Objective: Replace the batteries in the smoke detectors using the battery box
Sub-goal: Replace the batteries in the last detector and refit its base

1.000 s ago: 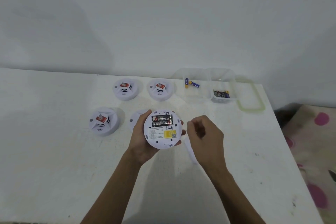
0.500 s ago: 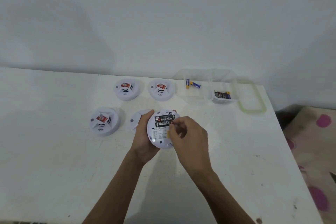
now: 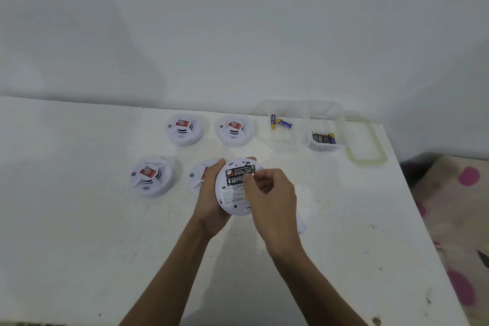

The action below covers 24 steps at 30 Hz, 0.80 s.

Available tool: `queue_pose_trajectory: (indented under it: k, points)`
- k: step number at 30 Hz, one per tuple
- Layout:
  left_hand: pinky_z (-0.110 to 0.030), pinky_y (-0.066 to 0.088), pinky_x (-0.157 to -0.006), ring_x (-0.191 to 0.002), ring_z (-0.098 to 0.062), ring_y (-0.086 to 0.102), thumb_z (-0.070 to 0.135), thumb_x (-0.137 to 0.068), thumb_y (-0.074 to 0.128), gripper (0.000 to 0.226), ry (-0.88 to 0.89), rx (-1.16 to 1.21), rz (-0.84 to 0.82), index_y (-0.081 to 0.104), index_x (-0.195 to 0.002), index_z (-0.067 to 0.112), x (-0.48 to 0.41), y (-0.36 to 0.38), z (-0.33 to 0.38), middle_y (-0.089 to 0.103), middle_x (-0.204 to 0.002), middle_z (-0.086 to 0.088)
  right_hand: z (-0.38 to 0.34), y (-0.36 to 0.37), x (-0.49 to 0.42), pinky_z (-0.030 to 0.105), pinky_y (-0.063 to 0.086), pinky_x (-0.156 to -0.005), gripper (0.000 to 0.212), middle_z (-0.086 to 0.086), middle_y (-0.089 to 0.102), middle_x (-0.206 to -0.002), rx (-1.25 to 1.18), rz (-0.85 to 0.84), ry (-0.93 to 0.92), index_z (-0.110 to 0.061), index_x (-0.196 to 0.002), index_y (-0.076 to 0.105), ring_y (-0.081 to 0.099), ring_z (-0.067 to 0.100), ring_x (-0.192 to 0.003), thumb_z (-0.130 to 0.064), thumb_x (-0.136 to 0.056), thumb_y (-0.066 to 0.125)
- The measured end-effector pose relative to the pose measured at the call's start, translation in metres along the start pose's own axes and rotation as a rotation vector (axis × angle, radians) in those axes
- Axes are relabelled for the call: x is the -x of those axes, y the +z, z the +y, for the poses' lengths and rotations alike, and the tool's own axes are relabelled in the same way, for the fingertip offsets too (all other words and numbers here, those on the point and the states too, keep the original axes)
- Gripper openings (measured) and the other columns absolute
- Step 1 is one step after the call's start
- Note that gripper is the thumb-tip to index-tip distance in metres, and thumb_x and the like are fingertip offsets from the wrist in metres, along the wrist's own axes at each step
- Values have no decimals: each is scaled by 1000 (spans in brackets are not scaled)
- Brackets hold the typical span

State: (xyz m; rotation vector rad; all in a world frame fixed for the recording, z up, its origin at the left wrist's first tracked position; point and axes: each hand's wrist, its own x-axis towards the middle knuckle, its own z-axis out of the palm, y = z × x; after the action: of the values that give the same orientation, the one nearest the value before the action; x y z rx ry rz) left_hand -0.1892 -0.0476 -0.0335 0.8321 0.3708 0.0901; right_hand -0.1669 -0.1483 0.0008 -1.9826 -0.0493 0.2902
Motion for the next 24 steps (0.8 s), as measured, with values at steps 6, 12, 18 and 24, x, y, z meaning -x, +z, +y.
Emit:
queue_pose_trajectory:
  k: [6,12,18,24]
  points:
    - [-27,59,-72,-81,-16,72,29,-102,13,69,32,-73,13,79,-81,30,3,1,1,76,-88,1,2,3,3,1,39,-62,16,-16,57,-92,-36,14,22,-26,-103,53,56,-3,-76,-33,-90,61]
    - [-29,58,-74,-85,-19,71,31,-102,14,64,27,-101,26,77,-89,29,4,-2,1,75,-93,-1,4,4,4,15,52,-79,15,-13,62,-93,-89,25,35,-24,-102,58,62,4,-84,-30,-89,63]
    - [-28,59,-72,-80,-16,72,31,-101,12,69,31,-50,30,78,-83,29,4,-5,-1,76,-89,-1,2,6,7,16,51,-82,13,-12,61,-93,-106,18,18,-23,-99,55,62,7,-88,-27,-89,63]
    - [-30,58,-75,-86,-18,71,32,-102,13,66,15,-68,27,77,-89,25,2,-6,0,75,-94,-3,2,7,5,4,46,-63,15,-17,58,-84,-93,82,-46,-23,-91,51,60,2,-79,-30,-87,65]
